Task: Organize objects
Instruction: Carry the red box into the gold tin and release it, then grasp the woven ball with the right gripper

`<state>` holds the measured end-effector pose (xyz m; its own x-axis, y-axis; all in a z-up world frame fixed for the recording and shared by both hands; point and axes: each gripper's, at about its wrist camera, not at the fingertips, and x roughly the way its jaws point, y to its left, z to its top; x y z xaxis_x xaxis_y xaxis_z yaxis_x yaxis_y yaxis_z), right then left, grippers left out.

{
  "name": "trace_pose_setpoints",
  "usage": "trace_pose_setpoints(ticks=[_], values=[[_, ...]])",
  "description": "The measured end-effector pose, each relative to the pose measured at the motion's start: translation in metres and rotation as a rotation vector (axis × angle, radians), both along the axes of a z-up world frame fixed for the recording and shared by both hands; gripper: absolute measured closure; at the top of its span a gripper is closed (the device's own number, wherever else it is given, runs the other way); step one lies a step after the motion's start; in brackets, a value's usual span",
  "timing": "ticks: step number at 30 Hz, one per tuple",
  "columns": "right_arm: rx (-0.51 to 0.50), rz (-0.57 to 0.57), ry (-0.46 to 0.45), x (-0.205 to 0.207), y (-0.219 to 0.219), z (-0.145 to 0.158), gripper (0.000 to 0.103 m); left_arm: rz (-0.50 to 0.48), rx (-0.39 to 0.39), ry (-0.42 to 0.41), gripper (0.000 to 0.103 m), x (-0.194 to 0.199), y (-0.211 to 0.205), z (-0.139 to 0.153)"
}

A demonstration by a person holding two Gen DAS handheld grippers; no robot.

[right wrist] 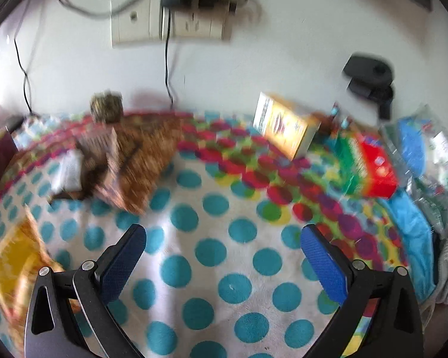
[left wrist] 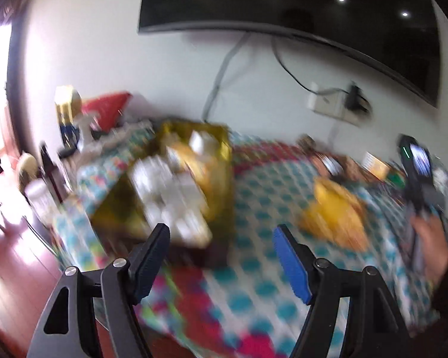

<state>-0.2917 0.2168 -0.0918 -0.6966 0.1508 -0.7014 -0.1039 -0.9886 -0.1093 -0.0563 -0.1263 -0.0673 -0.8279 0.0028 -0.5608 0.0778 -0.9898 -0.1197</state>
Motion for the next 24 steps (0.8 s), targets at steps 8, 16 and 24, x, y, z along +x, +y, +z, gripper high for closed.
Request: trace_pose_setpoints(ticks=[8, 16, 24], values=[[-0.056, 0.055, 0.059, -0.055, -0.065, 0.067, 0.0, -0.104, 0.027, 0.002, 0.029, 0.011, 0.021, -0.022], [-0.011, 0.048, -0.146, -0.167, -0.13, 0.025, 0.0, -0.073, 0.059, -0.032, 0.029, 0.007, -0.001, -0.028], [-0.028, -0.024, -0.214, -0.213, -0.139, -0.009, 0.016, -0.091, 0.063, -0.053, 0.029, -0.001, -0.006, -0.032]])
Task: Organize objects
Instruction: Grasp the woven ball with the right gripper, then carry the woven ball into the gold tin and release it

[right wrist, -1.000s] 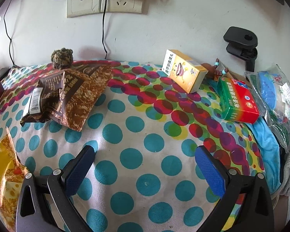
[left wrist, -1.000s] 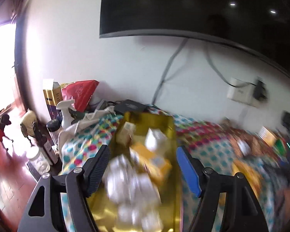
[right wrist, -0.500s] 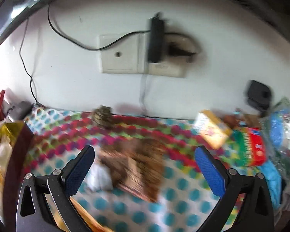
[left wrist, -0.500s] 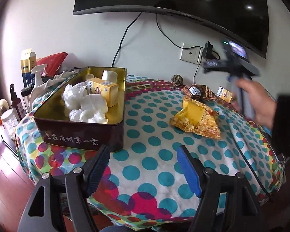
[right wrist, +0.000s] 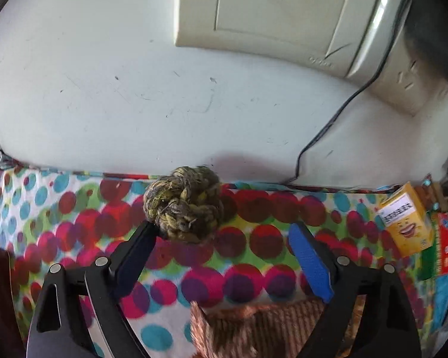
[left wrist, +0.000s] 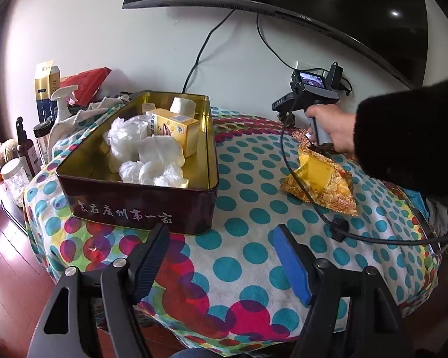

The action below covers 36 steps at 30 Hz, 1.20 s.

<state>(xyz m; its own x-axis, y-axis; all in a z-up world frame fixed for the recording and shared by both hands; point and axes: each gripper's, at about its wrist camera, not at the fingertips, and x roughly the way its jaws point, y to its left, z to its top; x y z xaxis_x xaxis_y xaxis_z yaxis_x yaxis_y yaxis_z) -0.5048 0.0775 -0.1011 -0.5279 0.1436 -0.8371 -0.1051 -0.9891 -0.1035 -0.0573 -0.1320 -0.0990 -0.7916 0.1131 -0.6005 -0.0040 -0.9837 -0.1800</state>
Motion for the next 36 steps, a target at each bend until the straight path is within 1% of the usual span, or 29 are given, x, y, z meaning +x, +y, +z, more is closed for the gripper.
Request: trace_pose_setpoints(ticks=[1, 2, 3, 4, 5, 7, 8, 12, 15, 17, 18, 20, 21, 24, 28, 31, 33, 35, 36], values=[[-0.017, 0.009, 0.004, -0.001, -0.002, -0.001, 0.03, -0.003, 0.005, -0.007, 0.029, -0.001, -0.001, -0.001], [-0.033, 0.04, 0.024, 0.0, -0.009, 0.0, 0.057, -0.003, 0.01, -0.009, 0.029, -0.001, -0.001, -0.002], [-0.017, 0.051, 0.036, 0.001, -0.014, 0.0, 0.059, -0.003, 0.011, -0.012, 0.029, -0.001, -0.001, -0.002], [0.016, 0.057, 0.047, 0.002, -0.022, 0.001, 0.06, -0.003, 0.01, -0.014, 0.029, -0.002, -0.001, -0.003], [0.011, 0.07, 0.05, 0.003, -0.024, 0.0, 0.061, -0.003, 0.011, -0.015, 0.029, -0.002, -0.001, -0.003], [-0.019, 0.103, 0.066, 0.005, -0.029, 0.0, 0.061, -0.004, 0.016, -0.027, 0.029, -0.002, -0.001, -0.004], [-0.043, 0.111, 0.082, 0.008, -0.029, 0.002, 0.067, -0.004, 0.015, -0.033, 0.029, -0.003, 0.0, -0.005], [-0.117, 0.132, 0.12, 0.022, -0.028, 0.01, 0.069, -0.007, 0.006, -0.038, 0.029, -0.002, 0.003, -0.005], [-0.104, 0.162, 0.137, 0.038, -0.035, 0.018, 0.072, -0.012, 0.001, -0.035, 0.029, -0.002, 0.005, -0.004], [-0.116, 0.167, 0.123, 0.045, -0.038, 0.018, 0.072, -0.018, -0.007, -0.029, 0.029, 0.0, 0.008, -0.002], [-0.116, 0.165, 0.13, 0.047, -0.038, 0.02, 0.072, -0.016, -0.011, -0.023, 0.029, 0.001, 0.009, -0.001], [-0.145, 0.177, 0.122, 0.056, -0.041, 0.021, 0.072, -0.021, -0.007, -0.015, 0.029, 0.004, 0.011, 0.002], [-0.149, 0.184, 0.119, 0.056, -0.032, 0.021, 0.072, -0.026, 0.0, -0.015, 0.029, 0.004, 0.012, 0.002], [-0.191, 0.226, 0.14, 0.08, -0.031, 0.027, 0.072, -0.029, 0.008, -0.022, 0.029, 0.006, 0.015, 0.001], [-0.224, 0.307, 0.182, 0.127, -0.03, 0.052, 0.072, -0.018, -0.006, -0.005, 0.029, 0.009, 0.017, 0.004], [-0.205, 0.368, 0.196, 0.156, -0.035, 0.066, 0.072, -0.017, 0.003, -0.007, 0.029, 0.009, 0.016, 0.004], [-0.18, 0.401, 0.197, 0.176, -0.039, 0.071, 0.072, -0.008, -0.018, -0.022, 0.029, 0.007, 0.019, 0.001], [-0.129, 0.422, 0.218, 0.192, -0.049, 0.068, 0.072, -0.004, -0.029, -0.04, 0.029, 0.007, 0.02, -0.002], [-0.124, 0.424, 0.216, 0.198, -0.048, 0.066, 0.072, 0.001, -0.03, -0.04, 0.029, 0.008, 0.02, -0.002]])
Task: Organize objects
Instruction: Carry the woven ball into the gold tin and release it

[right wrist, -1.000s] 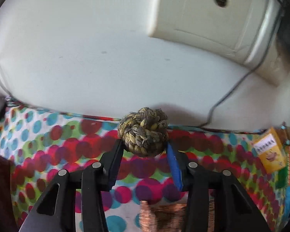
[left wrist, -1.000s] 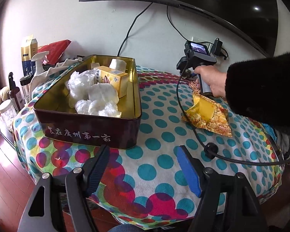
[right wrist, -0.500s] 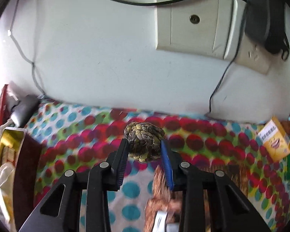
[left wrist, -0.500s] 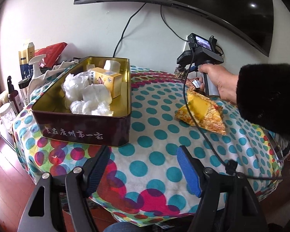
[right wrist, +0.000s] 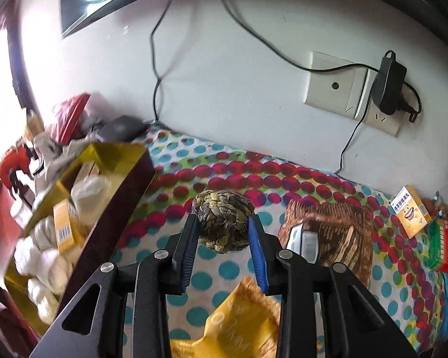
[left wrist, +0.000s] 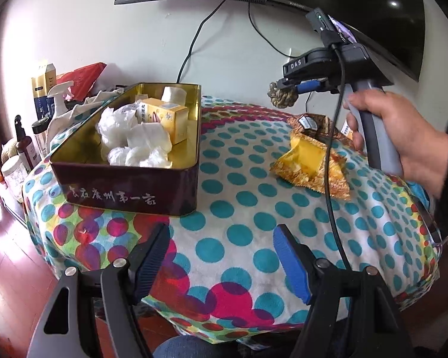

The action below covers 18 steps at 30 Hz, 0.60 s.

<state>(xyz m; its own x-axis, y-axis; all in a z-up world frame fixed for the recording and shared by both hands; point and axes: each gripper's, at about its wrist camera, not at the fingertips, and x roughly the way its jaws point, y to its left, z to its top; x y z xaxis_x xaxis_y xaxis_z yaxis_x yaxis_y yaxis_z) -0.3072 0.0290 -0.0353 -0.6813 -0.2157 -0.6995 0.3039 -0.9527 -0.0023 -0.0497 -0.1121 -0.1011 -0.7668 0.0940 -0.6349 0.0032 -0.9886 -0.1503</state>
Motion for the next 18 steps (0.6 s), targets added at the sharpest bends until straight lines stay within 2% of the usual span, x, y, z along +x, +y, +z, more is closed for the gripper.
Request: trace_pose_setpoints(ticks=[5, 9, 14, 18], values=[[0.043, -0.018, 0.012, 0.018, -0.012, -0.023, 0.072, 0.04, -0.031, 0.015, 0.029, 0.004, 0.001, 0.002], [0.06, -0.022, 0.016, 0.025, -0.027, -0.029, 0.072, 0.07, -0.058, 0.008, 0.029, 0.007, 0.002, 0.002], [0.046, 0.009, 0.065, 0.041, -0.046, -0.003, 0.072, 0.087, -0.075, 0.029, 0.029, 0.016, 0.005, 0.007], [0.027, 0.075, 0.092, 0.05, -0.068, 0.022, 0.072, 0.103, -0.062, 0.01, 0.029, 0.021, 0.0, 0.005]])
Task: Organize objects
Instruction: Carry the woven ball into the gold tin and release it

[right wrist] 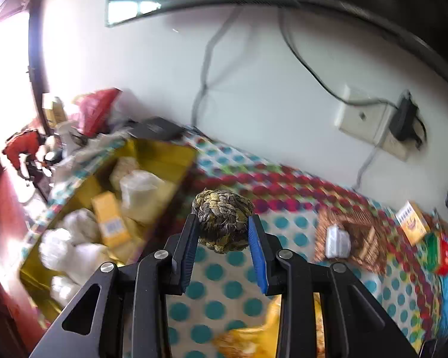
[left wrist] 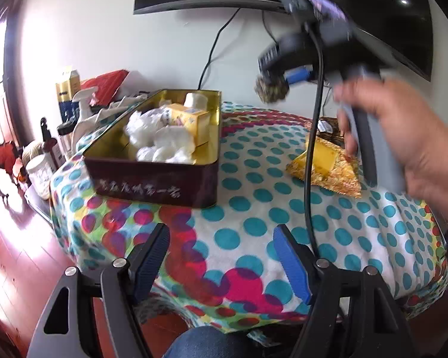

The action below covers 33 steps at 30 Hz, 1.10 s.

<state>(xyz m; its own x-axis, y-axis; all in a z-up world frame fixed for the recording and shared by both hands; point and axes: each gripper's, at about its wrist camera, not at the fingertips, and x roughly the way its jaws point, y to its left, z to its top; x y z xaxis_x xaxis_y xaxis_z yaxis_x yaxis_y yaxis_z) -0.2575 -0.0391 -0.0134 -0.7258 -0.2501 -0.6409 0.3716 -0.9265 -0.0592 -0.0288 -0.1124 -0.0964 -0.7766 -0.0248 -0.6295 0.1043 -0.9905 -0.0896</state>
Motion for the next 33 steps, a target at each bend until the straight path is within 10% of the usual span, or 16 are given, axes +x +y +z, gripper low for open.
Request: trace_pose_setpoints(ticks=[15, 19, 25, 33], values=[[0.004, 0.141, -0.071, -0.046, -0.127, 0.01, 0.067, 0.084, 0.092, -0.041, 0.029, -0.007, -0.039, -0.006], [-0.055, 0.117, -0.017, -0.052, -0.119, 0.035, 0.029, 0.09, 0.098, -0.036, 0.029, -0.009, -0.044, -0.006], [-0.009, 0.045, 0.098, -0.039, -0.051, 0.048, 0.018, 0.089, 0.083, -0.047, 0.029, -0.01, -0.04, -0.007], [0.039, -0.253, 0.019, -0.02, 0.135, -0.027, 0.012, 0.035, -0.003, -0.027, 0.029, -0.006, -0.013, -0.007]])
